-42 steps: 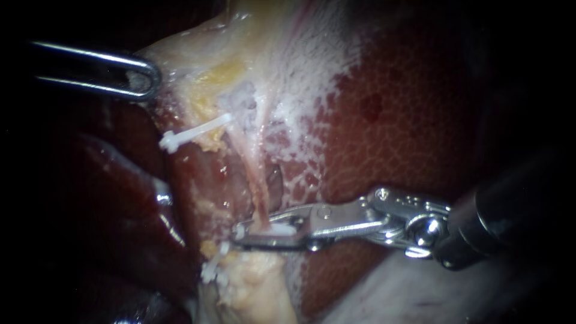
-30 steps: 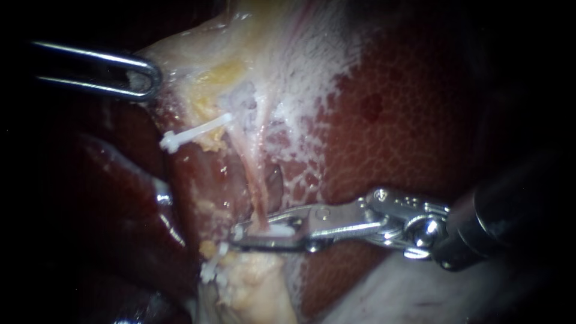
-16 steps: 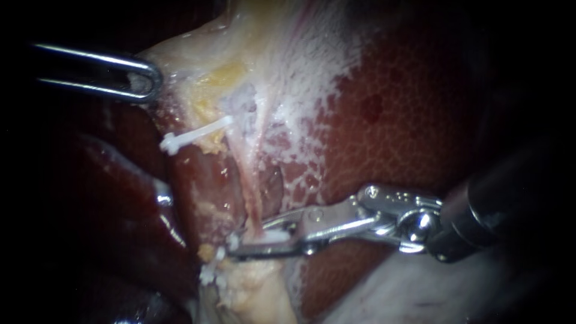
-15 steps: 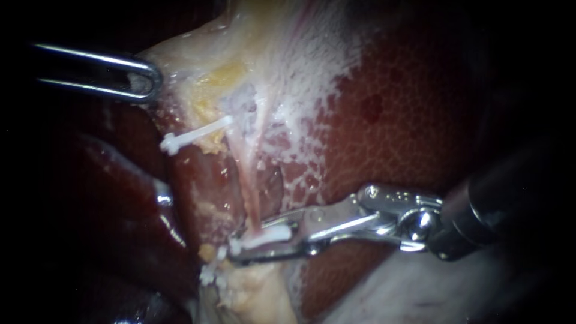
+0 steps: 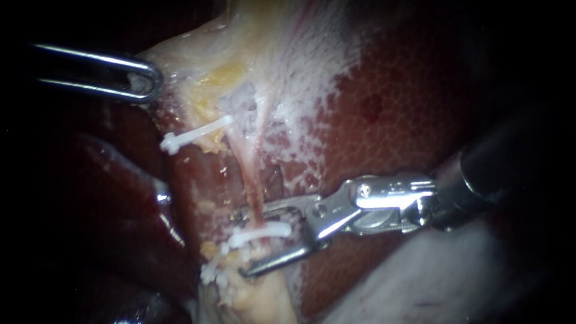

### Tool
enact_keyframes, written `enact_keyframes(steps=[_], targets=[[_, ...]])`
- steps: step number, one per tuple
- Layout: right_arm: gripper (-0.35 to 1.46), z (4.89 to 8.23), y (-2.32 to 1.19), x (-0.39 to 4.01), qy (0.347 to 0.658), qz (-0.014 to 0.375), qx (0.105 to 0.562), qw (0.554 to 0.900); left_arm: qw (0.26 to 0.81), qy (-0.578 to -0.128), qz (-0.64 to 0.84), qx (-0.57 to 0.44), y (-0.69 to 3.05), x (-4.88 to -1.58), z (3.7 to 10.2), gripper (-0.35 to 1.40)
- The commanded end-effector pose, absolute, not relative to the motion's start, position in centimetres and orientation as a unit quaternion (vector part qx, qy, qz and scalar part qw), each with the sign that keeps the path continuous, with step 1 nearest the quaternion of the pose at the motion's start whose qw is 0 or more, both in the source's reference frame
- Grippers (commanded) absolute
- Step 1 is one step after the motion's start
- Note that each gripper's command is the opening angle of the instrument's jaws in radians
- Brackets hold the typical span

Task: Going back first clip right tube

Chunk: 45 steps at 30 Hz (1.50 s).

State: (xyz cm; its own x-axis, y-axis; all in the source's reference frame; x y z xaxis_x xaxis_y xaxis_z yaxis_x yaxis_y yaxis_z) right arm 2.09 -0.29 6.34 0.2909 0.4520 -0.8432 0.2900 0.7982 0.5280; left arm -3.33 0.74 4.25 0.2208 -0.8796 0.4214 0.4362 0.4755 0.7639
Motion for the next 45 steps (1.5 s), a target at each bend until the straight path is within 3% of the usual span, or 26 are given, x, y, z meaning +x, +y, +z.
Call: enact_keyframes(steps=[1,20,28,45], targets=[[0.59,6.34,-0.29,2.08,0.593,0.054,0.313,0.74,0.739,-0.438,-0.445,0.253,0.75,-3.33,4.25,-0.35],[0.6,6.2,-0.37,1.48,0.595,0.056,0.307,0.741,0.74,-0.438,-0.445,0.251,0.69,-3.33,4.3,-0.35],[0.6,6.02,-0.15,1.2,0.594,0.085,0.282,0.749,0.74,-0.439,-0.443,0.252,0.66,-3.35,4.37,-0.35],[0.6,5.69,0.18,0.76,0.601,0.073,0.264,0.751,0.74,-0.439,-0.442,0.253,0.66,-3.35,4.37,-0.35]])
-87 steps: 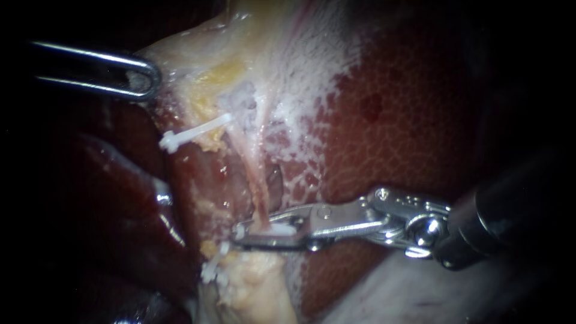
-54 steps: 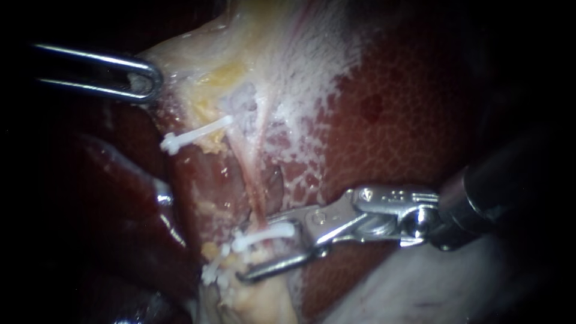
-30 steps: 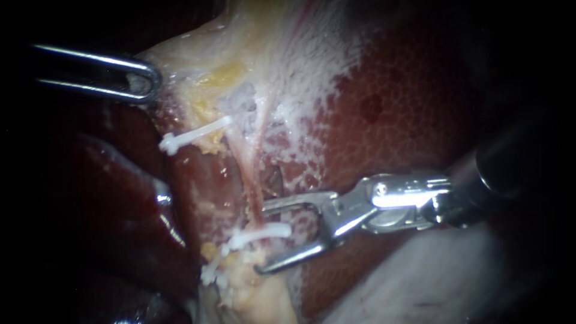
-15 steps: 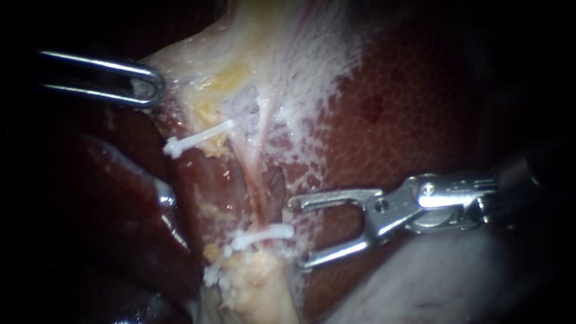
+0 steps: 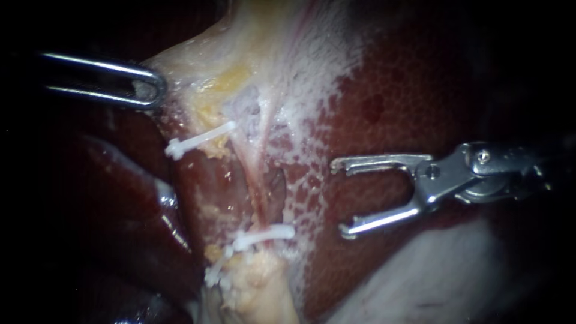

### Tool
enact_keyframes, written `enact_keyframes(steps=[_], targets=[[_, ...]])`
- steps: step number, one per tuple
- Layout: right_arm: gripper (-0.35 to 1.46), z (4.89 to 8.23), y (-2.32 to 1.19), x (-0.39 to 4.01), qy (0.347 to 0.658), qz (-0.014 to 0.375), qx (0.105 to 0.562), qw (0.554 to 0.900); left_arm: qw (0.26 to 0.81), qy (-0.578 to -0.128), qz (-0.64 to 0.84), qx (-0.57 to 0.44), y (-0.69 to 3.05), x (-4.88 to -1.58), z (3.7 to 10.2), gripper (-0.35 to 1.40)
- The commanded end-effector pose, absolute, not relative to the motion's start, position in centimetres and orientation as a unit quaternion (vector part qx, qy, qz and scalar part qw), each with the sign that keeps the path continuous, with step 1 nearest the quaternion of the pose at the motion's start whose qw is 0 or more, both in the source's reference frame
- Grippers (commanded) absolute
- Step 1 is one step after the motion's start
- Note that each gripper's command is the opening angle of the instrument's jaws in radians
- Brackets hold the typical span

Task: Going back first clip right tube

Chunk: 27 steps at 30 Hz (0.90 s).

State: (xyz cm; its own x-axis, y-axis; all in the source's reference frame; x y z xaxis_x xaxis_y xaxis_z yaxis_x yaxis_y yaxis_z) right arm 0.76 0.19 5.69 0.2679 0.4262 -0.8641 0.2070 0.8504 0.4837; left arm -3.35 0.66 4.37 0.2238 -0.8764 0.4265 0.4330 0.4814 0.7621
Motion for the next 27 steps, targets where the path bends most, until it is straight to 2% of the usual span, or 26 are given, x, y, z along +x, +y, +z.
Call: enact_keyframes(steps=[1,14,27], targets=[[0.6,5.69,0.18,0.76,0.601,0.073,0.264,0.751,0.74,-0.439,-0.442,0.253,0.66,-3.35,4.37,-0.35],[0.6,5.69,0.17,0.71,0.601,0.072,0.265,0.751,0.744,-0.441,-0.433,0.255,0.56,-3.43,4.58,-0.35],[0.6,5.67,0.15,0.66,0.601,0.07,0.266,0.751,0.747,-0.423,-0.428,0.284,0.28,-3.84,5.3,-0.35]])
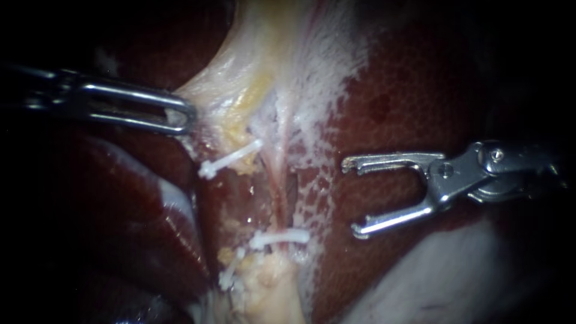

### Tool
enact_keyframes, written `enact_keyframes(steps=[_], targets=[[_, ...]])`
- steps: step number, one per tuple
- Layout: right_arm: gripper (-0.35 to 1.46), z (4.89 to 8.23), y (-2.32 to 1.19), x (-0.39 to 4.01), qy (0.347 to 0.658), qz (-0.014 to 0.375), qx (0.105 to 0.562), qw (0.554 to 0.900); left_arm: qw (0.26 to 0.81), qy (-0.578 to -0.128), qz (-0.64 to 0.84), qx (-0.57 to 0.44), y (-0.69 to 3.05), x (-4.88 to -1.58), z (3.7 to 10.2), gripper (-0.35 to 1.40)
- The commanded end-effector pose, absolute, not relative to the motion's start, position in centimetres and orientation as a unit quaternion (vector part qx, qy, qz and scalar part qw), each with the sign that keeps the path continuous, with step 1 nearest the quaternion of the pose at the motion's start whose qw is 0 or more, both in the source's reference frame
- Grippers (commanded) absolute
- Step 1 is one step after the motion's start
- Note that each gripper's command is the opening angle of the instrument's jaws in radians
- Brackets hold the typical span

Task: Going back first clip right tube

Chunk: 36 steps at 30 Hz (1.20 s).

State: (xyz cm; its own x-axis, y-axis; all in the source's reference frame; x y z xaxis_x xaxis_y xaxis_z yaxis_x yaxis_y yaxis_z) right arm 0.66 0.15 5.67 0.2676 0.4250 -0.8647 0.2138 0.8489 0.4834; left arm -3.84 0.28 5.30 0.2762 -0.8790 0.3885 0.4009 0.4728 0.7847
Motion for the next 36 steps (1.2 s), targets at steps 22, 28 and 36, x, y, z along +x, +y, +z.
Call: enact_keyframes(steps=[22,28,36], targets=[[0.6,5.64,0.14,0.62,0.601,0.07,0.266,0.75,0.749,-0.421,-0.419,0.294,0.17,-4.11,5.39,-0.35],[0.6,5.64,0.14,0.62,0.601,0.07,0.266,0.75,0.75,-0.419,-0.418,0.294,0.17,-4.12,5.39,-0.35],[0.6,5.64,0.14,0.62,0.601,0.07,0.266,0.75,0.75,-0.419,-0.418,0.294,0.17,-4.13,5.38,-0.35]])
